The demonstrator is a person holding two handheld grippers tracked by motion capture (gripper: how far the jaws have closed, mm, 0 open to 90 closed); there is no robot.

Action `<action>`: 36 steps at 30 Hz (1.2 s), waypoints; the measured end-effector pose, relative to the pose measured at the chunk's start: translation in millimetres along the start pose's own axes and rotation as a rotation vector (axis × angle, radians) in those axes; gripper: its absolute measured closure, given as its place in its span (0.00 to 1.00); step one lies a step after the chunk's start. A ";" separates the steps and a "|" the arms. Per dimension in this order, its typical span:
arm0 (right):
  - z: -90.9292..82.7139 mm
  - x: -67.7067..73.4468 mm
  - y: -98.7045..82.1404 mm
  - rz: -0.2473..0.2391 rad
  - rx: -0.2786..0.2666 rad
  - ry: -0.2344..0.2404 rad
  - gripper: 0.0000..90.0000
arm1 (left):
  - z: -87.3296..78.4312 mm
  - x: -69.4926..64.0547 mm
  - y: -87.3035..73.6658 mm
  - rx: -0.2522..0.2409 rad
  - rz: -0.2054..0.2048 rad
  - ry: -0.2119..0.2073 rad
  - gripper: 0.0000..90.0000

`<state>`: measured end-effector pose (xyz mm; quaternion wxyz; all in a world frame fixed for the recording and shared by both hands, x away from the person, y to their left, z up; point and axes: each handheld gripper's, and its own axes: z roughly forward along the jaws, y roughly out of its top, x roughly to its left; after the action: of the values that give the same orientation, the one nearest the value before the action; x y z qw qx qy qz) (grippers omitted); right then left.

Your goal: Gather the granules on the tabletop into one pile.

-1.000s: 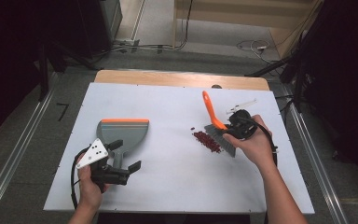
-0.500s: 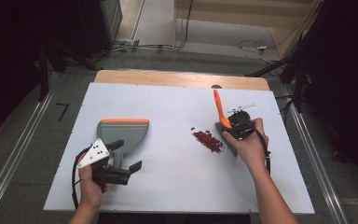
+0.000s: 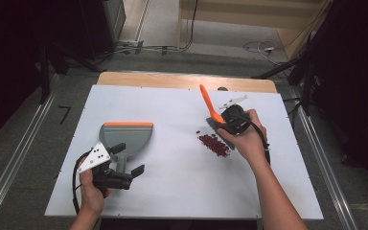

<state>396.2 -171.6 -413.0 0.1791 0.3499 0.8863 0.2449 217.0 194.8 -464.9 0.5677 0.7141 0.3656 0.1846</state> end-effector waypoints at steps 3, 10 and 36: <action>7.8 4.1 9.0 -0.191 0.006 -0.025 0.76 | -0.2 -0.2 -0.1 0.001 0.002 0.000 0.00; 28.2 7.7 17.0 -0.394 0.016 -0.043 0.77 | -1.3 1.5 -1.0 -0.001 -0.004 0.004 0.00; -38.9 -17.7 -63.0 0.022 -0.189 0.066 0.76 | 0.4 0.1 -0.8 0.006 0.003 0.007 0.00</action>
<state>355.9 -236.2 -413.9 0.1796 0.3327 0.8608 0.3408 217.0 194.6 -465.8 0.5638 0.7158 0.3673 0.1868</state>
